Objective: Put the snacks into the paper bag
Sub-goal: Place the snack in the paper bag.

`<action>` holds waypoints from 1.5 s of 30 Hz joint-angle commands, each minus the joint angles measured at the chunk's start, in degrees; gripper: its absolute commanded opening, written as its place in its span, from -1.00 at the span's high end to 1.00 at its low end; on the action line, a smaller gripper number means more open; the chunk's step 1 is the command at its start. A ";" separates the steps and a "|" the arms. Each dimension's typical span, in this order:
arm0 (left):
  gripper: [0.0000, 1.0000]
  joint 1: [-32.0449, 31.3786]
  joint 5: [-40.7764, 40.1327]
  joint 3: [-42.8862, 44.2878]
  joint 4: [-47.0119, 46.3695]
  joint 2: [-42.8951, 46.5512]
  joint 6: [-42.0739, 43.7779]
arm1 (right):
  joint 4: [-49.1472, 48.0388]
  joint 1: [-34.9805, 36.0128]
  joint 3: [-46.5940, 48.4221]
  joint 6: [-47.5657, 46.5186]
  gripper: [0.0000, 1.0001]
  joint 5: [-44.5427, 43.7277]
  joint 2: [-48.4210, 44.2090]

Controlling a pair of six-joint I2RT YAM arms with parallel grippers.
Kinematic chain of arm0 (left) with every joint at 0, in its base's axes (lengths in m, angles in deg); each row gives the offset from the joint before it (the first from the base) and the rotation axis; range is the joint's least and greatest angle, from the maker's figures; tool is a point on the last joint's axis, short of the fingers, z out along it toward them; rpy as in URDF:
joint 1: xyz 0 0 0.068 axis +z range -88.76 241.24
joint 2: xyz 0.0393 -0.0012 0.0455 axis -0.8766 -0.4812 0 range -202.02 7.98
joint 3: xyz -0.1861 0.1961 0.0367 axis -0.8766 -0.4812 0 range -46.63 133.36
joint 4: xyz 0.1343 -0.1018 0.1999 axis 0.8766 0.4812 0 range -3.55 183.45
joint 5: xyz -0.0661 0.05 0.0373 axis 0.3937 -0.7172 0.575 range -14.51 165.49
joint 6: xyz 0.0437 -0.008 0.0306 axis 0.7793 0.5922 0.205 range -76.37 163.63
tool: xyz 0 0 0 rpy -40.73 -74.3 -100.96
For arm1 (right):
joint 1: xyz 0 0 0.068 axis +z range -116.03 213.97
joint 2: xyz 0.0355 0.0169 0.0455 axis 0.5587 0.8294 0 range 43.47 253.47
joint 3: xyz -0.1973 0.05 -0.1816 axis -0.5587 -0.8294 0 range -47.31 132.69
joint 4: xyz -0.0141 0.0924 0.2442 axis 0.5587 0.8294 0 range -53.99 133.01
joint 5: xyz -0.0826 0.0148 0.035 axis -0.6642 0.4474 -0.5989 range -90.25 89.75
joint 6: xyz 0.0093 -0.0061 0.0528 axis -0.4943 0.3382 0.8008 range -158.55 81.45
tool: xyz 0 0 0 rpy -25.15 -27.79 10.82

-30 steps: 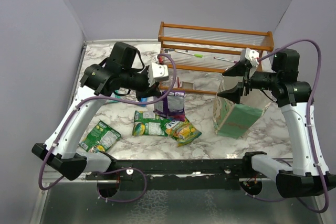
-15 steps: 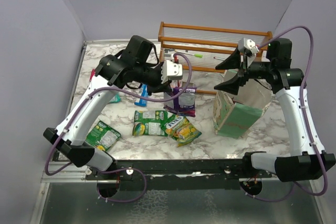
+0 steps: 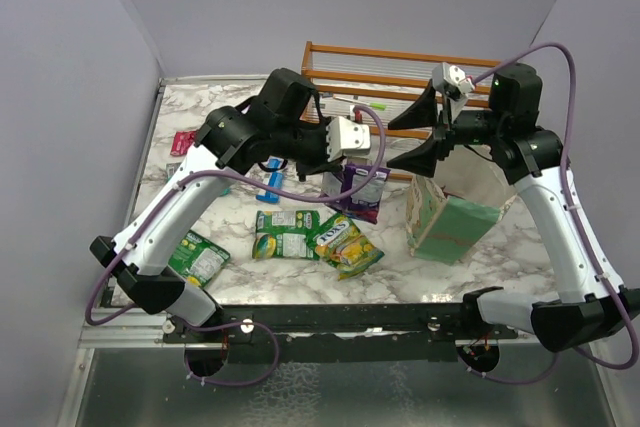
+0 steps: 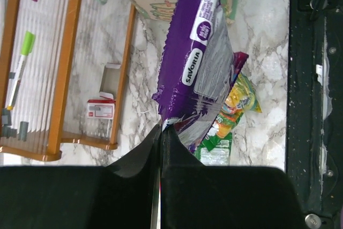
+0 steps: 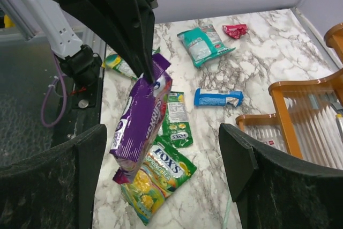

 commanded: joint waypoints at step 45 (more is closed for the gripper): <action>-0.98 -0.34 -6.71 4.47 -4.65 5.94 1.05 | -0.14 0.29 0.60 5.15 0.98 0.73 -6.04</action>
